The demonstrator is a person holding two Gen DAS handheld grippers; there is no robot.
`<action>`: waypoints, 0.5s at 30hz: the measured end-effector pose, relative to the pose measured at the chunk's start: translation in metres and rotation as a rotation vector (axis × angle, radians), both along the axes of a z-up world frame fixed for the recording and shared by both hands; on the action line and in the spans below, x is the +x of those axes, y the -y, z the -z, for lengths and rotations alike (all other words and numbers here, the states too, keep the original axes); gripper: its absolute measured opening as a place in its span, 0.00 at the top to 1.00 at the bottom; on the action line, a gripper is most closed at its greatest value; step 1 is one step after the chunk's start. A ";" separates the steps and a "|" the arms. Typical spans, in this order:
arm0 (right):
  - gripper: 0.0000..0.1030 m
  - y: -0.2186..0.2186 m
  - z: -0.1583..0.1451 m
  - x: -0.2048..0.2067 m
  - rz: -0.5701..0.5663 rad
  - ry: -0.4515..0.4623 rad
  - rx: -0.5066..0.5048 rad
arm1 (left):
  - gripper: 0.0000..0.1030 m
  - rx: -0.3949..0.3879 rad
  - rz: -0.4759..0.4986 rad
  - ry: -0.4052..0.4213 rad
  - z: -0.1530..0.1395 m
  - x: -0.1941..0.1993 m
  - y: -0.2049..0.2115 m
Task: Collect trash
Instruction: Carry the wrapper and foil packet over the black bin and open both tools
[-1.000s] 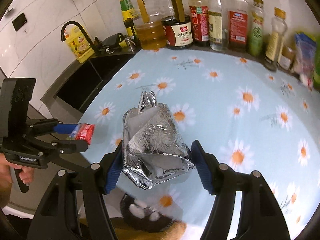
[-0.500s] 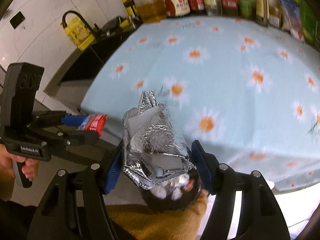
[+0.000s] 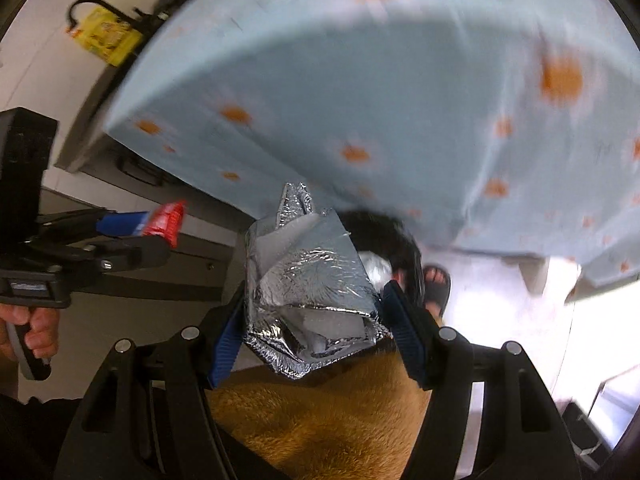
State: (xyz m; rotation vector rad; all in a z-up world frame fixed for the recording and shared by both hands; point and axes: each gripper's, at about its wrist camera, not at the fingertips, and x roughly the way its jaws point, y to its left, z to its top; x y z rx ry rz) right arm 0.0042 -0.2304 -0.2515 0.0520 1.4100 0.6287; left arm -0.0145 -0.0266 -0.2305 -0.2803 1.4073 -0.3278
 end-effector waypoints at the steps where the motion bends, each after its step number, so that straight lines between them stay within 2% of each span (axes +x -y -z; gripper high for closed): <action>1: 0.36 0.001 0.007 -0.002 0.008 -0.015 -0.003 | 0.43 0.002 0.001 -0.010 0.007 0.000 0.001; 8: 0.36 0.003 0.063 -0.009 0.055 -0.125 -0.045 | 0.43 0.008 -0.024 -0.128 0.069 0.005 0.004; 15: 0.36 0.004 0.089 -0.008 0.081 -0.173 -0.066 | 0.43 0.011 -0.051 -0.167 0.095 0.011 0.006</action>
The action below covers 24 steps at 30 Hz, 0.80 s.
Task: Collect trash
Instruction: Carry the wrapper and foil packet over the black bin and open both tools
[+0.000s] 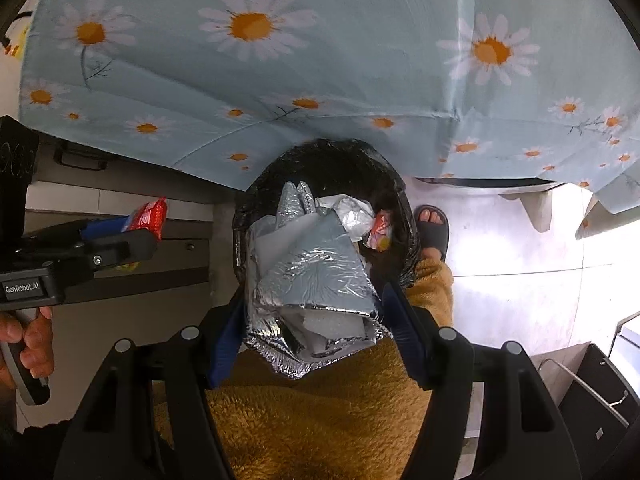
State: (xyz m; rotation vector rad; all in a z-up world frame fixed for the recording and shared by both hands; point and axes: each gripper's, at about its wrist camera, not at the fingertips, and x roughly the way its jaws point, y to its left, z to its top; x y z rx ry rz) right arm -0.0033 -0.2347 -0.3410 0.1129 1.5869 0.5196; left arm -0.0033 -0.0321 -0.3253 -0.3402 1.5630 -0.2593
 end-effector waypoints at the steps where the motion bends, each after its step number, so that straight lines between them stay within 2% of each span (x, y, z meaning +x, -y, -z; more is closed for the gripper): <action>1: 0.36 0.003 0.001 0.000 0.002 -0.003 0.001 | 0.43 0.000 0.000 0.001 0.000 0.000 0.000; 11: 0.35 0.003 0.003 0.007 0.004 -0.017 0.013 | 0.40 0.006 -0.004 -0.002 -0.002 0.007 0.008; 13: 0.31 0.004 0.001 0.007 0.010 -0.027 0.028 | 0.29 0.017 -0.005 -0.002 -0.001 0.008 0.008; 15: 0.28 0.004 0.002 0.007 0.012 -0.038 0.034 | 0.25 0.025 -0.013 -0.005 -0.001 0.009 0.007; 24: 0.27 0.009 -0.005 0.007 0.033 -0.029 0.035 | 0.25 0.032 -0.027 0.007 -0.009 0.010 0.001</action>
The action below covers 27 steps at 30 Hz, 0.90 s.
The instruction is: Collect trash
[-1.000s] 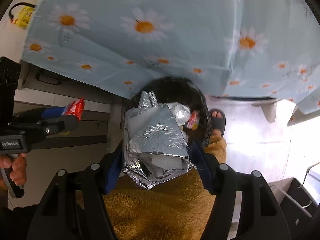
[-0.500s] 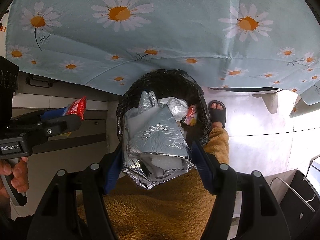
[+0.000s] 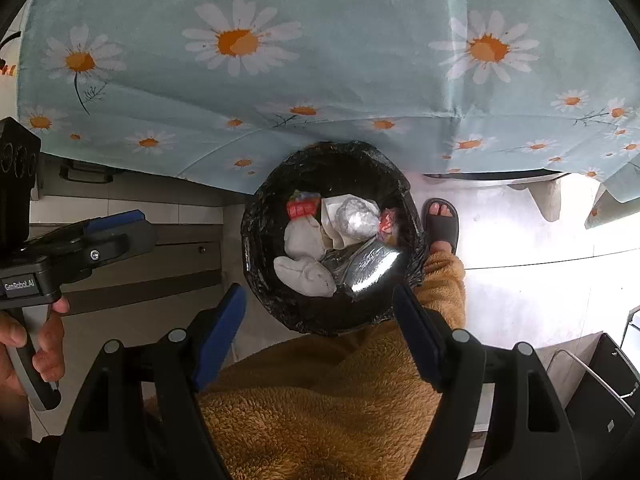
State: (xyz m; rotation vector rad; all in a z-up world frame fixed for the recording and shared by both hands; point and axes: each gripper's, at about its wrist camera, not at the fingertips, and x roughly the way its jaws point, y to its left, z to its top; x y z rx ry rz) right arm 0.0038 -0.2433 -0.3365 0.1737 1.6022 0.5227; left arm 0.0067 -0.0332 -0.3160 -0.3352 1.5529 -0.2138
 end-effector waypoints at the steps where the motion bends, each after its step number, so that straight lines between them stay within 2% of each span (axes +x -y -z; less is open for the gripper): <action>1: 0.27 0.000 -0.002 0.000 0.003 0.002 0.000 | 0.25 0.001 -0.002 0.002 -0.001 0.000 0.000; 7: 0.27 -0.004 -0.016 -0.002 0.002 0.033 0.002 | 0.25 -0.004 -0.013 0.031 -0.016 -0.007 -0.007; 13: 0.27 -0.010 -0.049 -0.005 0.002 0.103 0.006 | 0.25 -0.021 -0.022 0.083 -0.043 -0.019 -0.017; 23: 0.22 -0.014 -0.133 -0.009 0.017 0.267 0.030 | 0.25 -0.027 -0.004 0.221 -0.116 -0.036 -0.029; 27: 0.22 -0.017 -0.171 -0.008 0.007 0.345 0.039 | 0.25 0.007 0.005 0.313 -0.153 -0.037 -0.027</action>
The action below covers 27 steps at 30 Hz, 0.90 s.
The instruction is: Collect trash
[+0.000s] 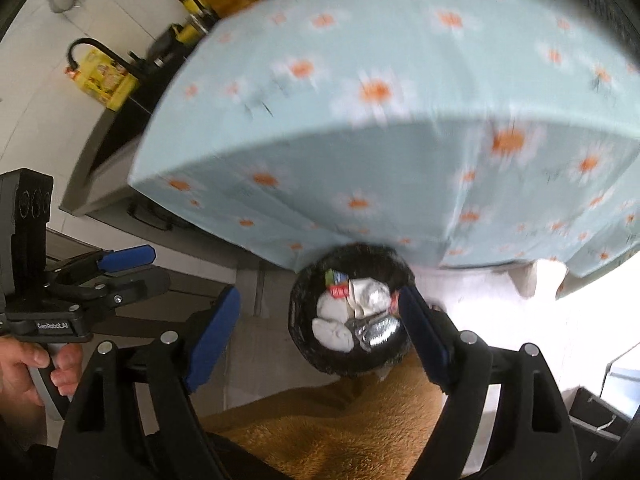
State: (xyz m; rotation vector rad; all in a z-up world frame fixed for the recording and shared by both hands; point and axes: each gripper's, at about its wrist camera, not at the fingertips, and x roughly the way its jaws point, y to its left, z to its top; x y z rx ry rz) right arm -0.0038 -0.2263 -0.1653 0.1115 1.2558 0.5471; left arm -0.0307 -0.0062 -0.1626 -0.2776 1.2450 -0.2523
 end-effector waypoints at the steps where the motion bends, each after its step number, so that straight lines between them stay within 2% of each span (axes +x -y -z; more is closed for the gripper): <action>1: 0.21 0.000 -0.005 0.001 -0.002 0.012 -0.001 | 0.25 -0.003 -0.002 0.012 -0.006 0.000 0.000; 8: 0.20 0.005 -0.060 0.008 -0.025 0.132 0.019 | 0.25 0.020 -0.024 0.135 -0.059 0.005 0.007; 18: 0.18 0.036 -0.106 0.038 -0.026 0.235 0.068 | 0.25 0.073 -0.078 0.220 -0.110 0.016 0.021; 19: 0.15 0.040 -0.110 0.041 -0.031 0.243 0.069 | 0.25 0.072 -0.088 0.226 -0.113 0.017 0.023; 20: 0.07 0.042 -0.114 0.042 -0.032 0.252 0.067 | 0.25 0.077 -0.094 0.230 -0.117 0.019 0.025; 23: 0.06 0.049 -0.124 0.049 -0.029 0.269 0.077 | 0.25 0.097 -0.119 0.242 -0.126 0.022 0.029; 27: 0.05 0.055 -0.134 0.057 -0.037 0.293 0.086 | 0.15 0.147 -0.147 0.258 -0.136 0.024 0.033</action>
